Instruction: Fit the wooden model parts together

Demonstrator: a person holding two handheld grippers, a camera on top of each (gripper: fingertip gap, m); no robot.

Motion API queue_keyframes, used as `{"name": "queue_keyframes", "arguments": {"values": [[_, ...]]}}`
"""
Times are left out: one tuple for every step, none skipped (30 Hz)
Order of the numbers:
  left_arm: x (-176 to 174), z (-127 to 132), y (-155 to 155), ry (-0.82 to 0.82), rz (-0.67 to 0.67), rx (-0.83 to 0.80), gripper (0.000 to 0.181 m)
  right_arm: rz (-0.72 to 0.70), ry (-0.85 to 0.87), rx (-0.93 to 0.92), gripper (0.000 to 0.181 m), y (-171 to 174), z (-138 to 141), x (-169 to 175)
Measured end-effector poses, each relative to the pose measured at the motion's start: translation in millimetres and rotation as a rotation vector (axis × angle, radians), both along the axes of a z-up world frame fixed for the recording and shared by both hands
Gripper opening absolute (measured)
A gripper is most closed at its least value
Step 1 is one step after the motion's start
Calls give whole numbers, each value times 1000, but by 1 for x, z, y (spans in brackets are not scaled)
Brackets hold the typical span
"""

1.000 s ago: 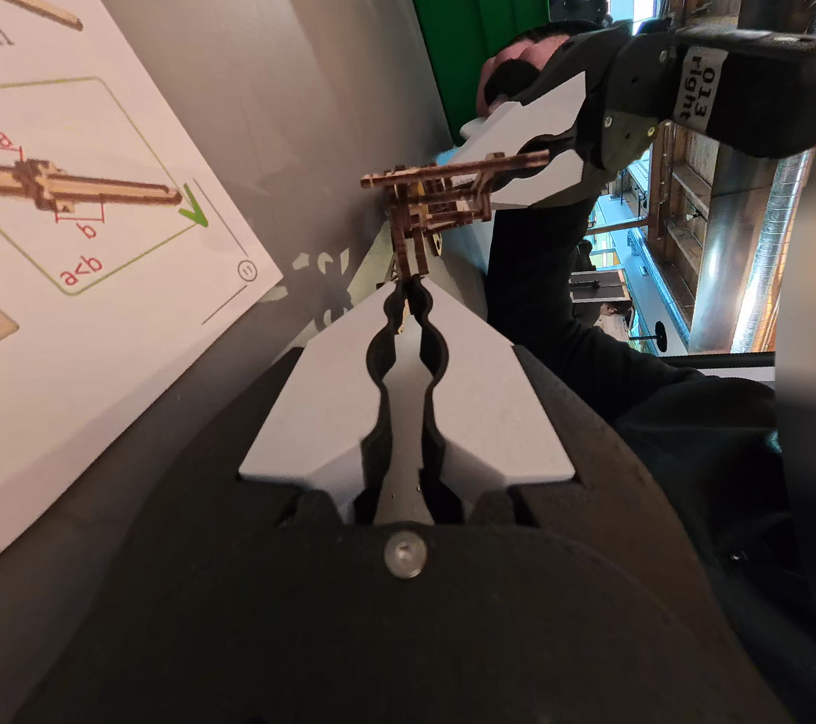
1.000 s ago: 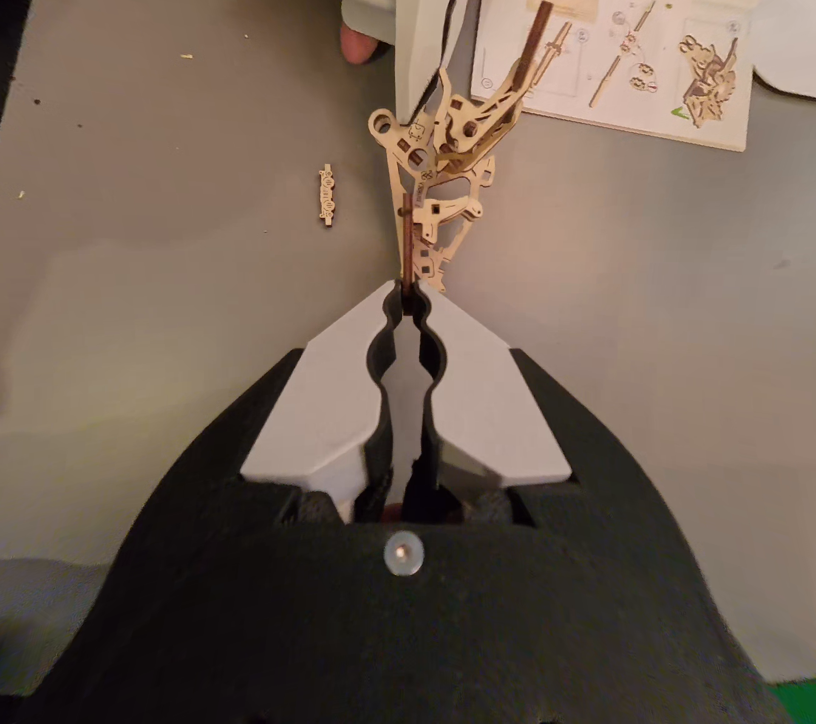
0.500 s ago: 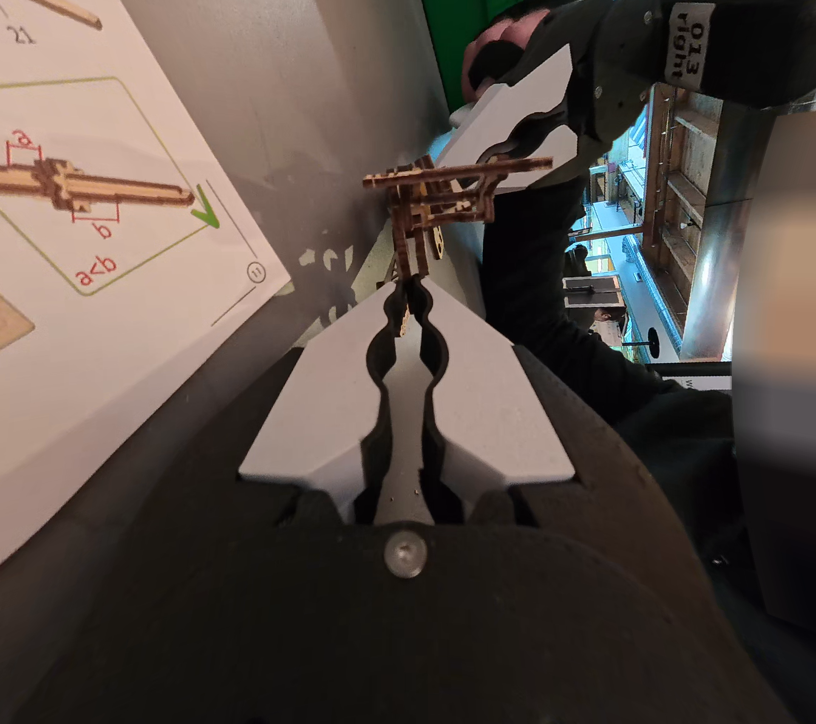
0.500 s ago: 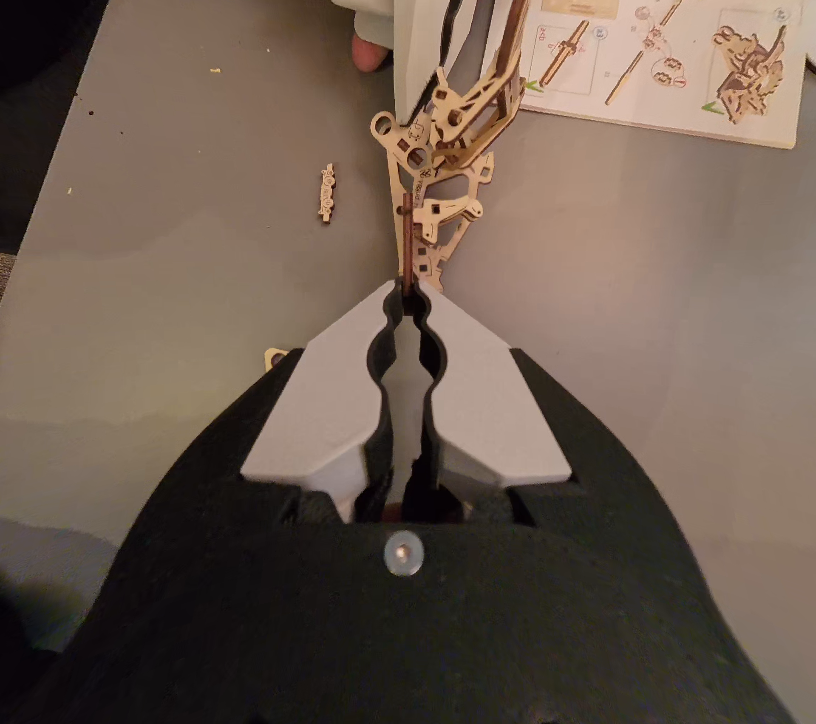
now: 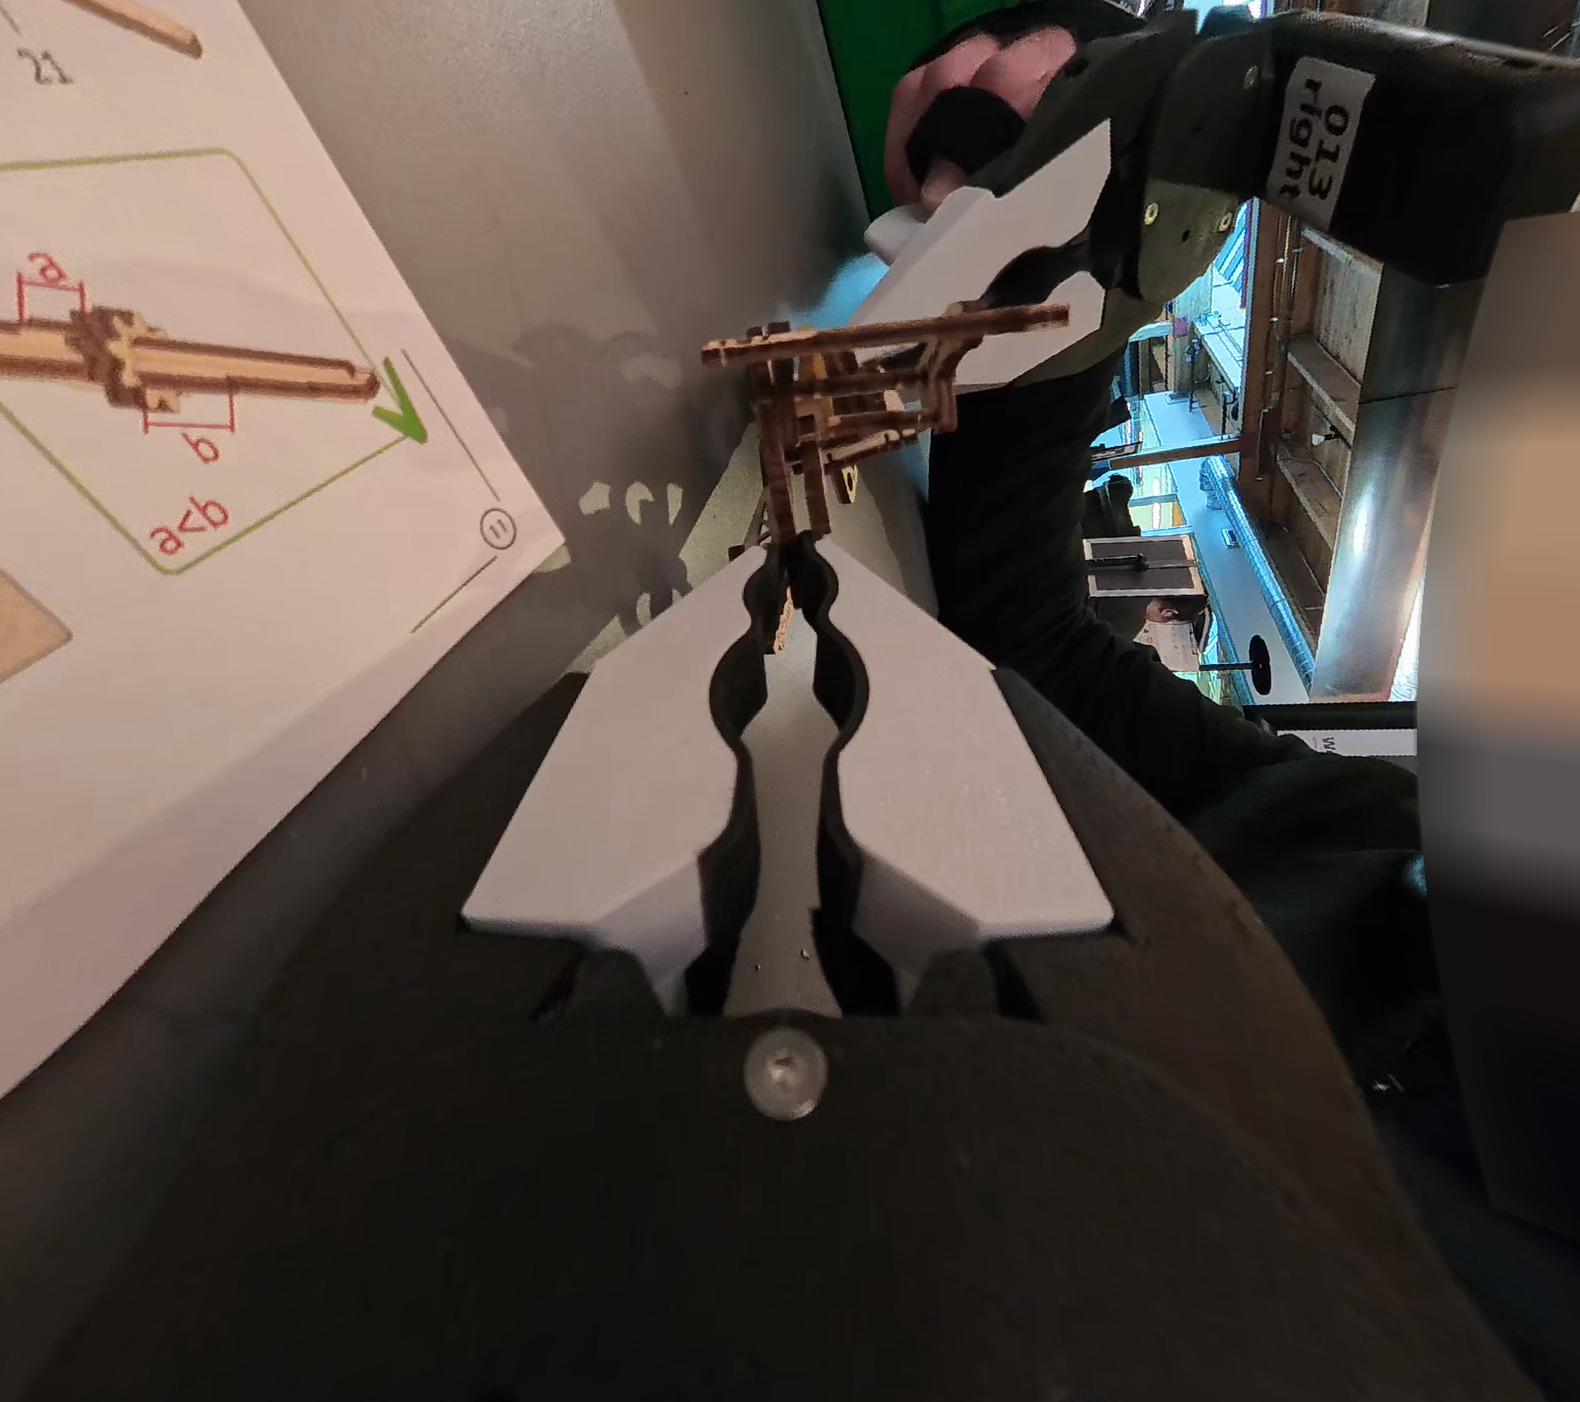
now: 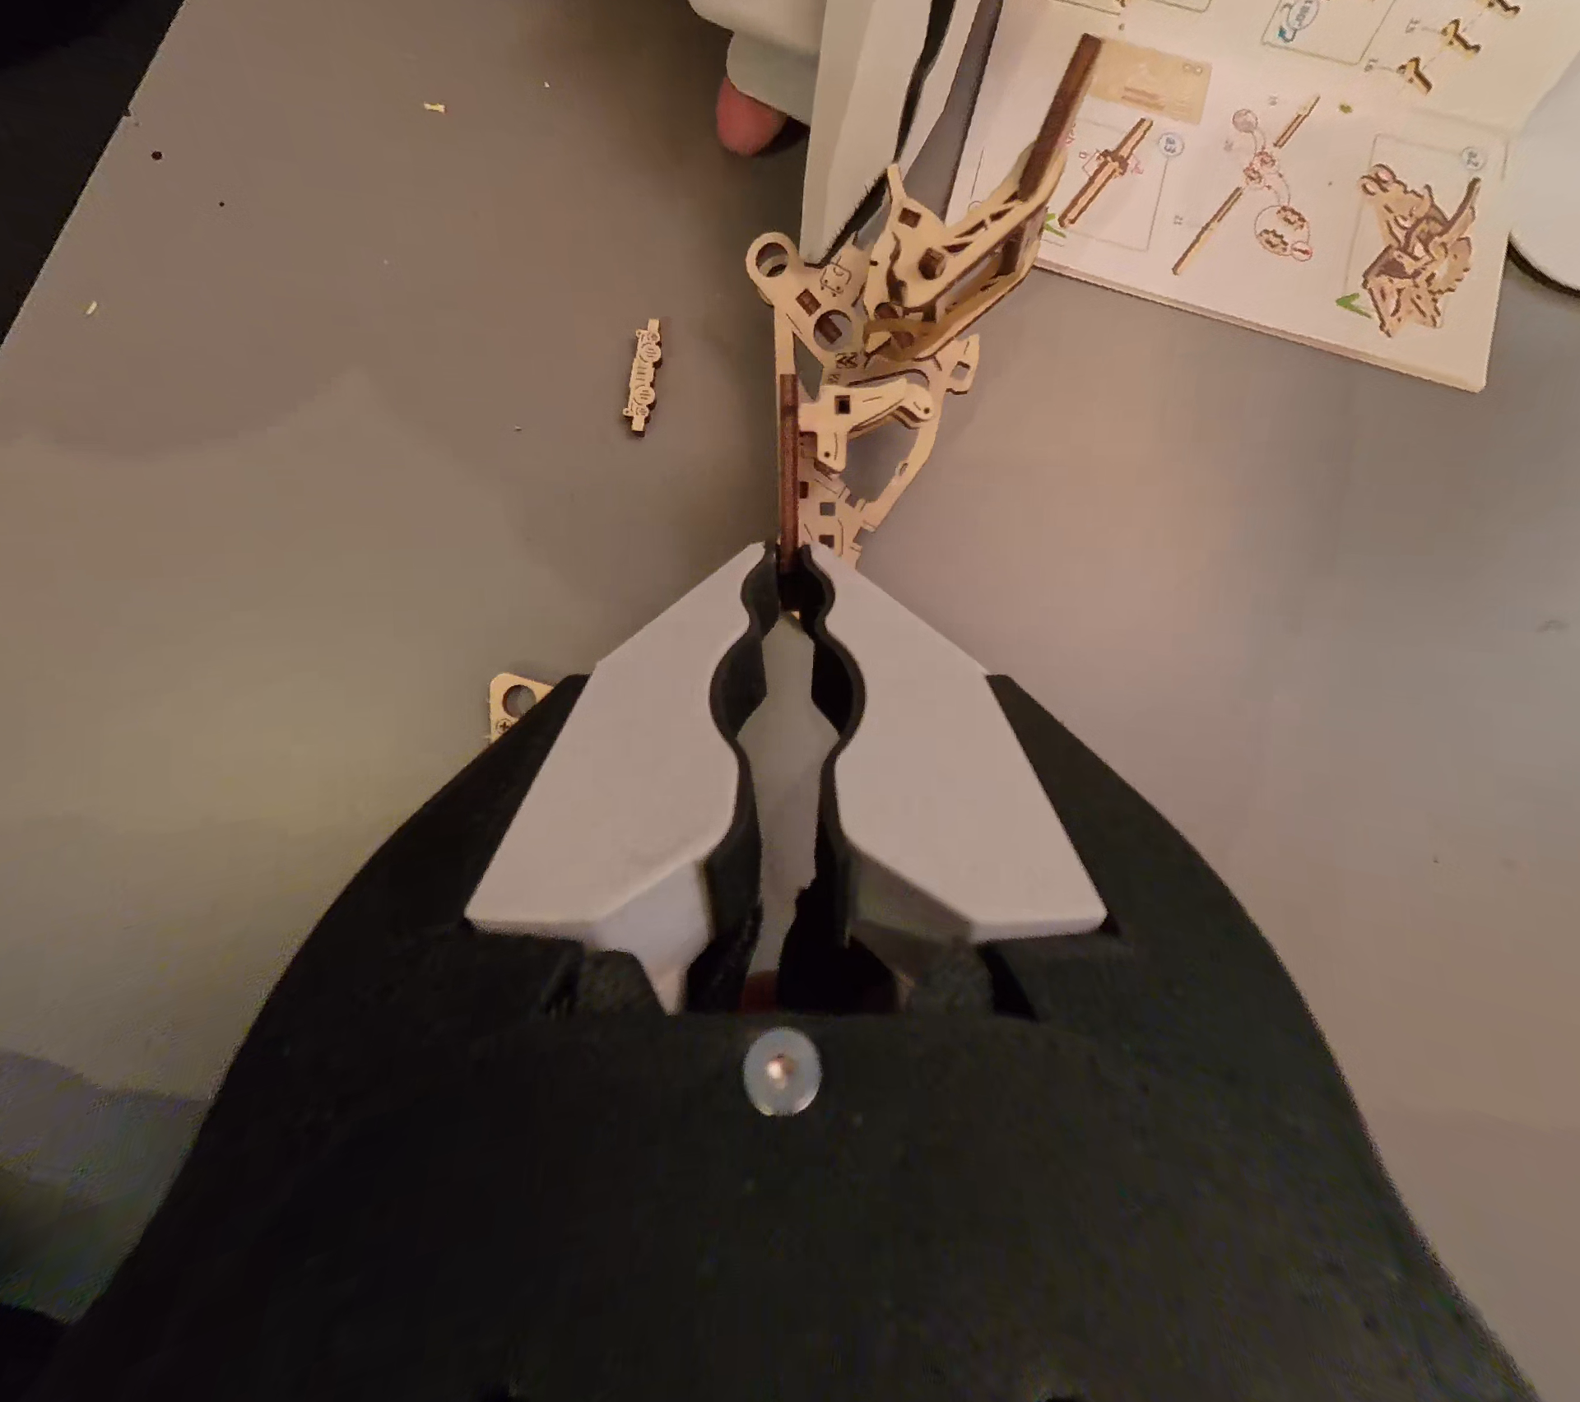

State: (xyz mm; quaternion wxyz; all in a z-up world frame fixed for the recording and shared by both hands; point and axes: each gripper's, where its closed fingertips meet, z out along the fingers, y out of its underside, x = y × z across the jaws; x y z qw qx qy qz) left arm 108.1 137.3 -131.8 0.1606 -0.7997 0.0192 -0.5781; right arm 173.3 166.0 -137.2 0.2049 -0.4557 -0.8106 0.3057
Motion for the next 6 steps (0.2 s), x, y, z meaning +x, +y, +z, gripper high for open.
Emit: {"name": "queue_keyframes", "arguments": {"values": [[0, 0, 0, 0, 0, 0, 1, 3, -1, 4, 0, 0, 0, 0], [0, 0, 0, 0, 1, 0, 1, 6, 0, 11, 0, 0, 0, 0], [0, 0, 0, -1, 1, 0, 1, 5, 2, 20, 0, 0, 0, 0], [0, 0, 1, -1, 1, 0, 1, 6, 3, 30, 0, 1, 0, 0], [0, 0, 1, -1, 1, -1, 1, 6, 4, 43, 0, 1, 0, 0], [0, 0, 1, -1, 1, -1, 1, 6, 6, 54, 0, 2, 0, -1]]}}
